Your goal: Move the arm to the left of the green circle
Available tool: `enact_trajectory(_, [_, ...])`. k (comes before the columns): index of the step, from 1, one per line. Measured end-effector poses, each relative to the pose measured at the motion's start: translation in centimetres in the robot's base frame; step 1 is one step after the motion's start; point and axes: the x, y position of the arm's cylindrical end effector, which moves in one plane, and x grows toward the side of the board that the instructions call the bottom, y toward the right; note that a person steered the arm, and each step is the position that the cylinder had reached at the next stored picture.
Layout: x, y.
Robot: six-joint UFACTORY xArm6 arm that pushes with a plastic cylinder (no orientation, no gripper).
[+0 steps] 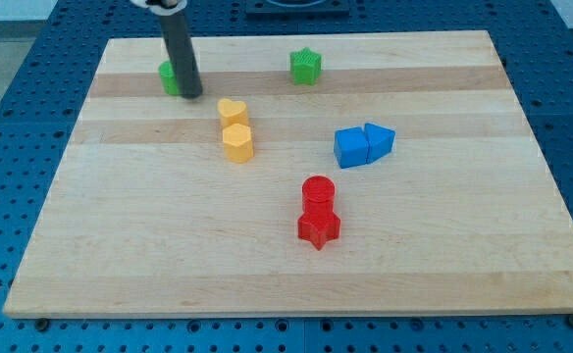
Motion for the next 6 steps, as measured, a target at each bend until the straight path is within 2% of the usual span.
enact_trajectory(1, [4.6,-1.6])
enact_trajectory(2, [4.4,-4.1])
enact_trajectory(4, [-6.5,-5.2])
enact_trajectory(6, [-7.2,-5.2])
